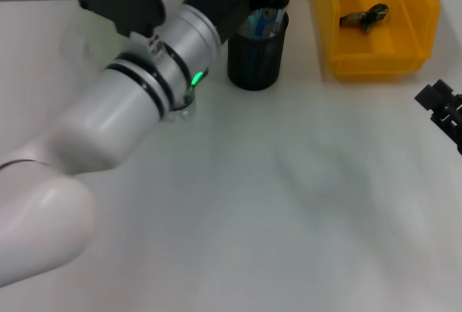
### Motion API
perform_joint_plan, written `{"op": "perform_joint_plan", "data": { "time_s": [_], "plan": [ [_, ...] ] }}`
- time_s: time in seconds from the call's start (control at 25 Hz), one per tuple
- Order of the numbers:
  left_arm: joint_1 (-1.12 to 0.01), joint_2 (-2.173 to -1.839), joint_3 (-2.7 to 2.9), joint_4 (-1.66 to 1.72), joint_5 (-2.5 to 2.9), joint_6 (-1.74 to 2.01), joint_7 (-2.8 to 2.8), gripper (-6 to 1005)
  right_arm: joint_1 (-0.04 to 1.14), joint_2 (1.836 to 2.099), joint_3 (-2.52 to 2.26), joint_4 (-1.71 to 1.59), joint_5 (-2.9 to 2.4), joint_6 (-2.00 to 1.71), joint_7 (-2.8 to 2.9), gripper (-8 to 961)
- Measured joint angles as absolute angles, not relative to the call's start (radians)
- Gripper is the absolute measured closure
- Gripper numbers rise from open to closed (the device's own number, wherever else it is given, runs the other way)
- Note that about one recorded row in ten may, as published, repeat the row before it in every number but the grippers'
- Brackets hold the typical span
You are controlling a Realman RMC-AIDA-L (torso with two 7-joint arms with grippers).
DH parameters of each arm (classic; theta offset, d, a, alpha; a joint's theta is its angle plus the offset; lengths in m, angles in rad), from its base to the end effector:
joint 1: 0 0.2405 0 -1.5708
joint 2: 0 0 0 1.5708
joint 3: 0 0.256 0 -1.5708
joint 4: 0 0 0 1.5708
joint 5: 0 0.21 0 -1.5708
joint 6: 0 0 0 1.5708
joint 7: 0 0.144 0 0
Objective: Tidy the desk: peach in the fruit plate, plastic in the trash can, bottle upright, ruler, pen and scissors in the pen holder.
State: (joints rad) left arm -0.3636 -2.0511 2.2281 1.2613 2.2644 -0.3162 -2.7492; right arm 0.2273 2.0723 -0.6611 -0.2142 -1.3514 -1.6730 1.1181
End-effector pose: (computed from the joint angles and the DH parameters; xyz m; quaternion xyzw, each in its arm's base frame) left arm -0.0965 0.3465 -0.0736 -0.8163 -0.1856 -0.3493 0.4209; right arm 0.3277 0.2344 0.0034 -0.7305 0.3564 0.5056 0.2893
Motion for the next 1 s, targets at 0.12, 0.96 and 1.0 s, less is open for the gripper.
{"op": "perform_joint_plan", "data": {
  "time_s": [0.12, 0.96, 1.0],
  "plan": [
    [-0.299, -2.025, 2.181, 1.379, 2.273, -0.168, -2.750, 369, 0.218, 2.071, -0.661, -0.238, -1.351, -1.689, 1.120, 391],
    [-0.364, -2.069, 1.653, 1.531, 1.754, 0.570, -2.239, 381, 0.218, 2.074, -0.663, -0.251, -1.355, -1.695, 1.119, 393],
    [-0.364, -2.069, 1.653, 1.531, 1.754, 0.570, -2.239, 382, 0.219, 2.075, -0.663, -0.250, -1.355, -1.695, 1.118, 393]
  ]
}}
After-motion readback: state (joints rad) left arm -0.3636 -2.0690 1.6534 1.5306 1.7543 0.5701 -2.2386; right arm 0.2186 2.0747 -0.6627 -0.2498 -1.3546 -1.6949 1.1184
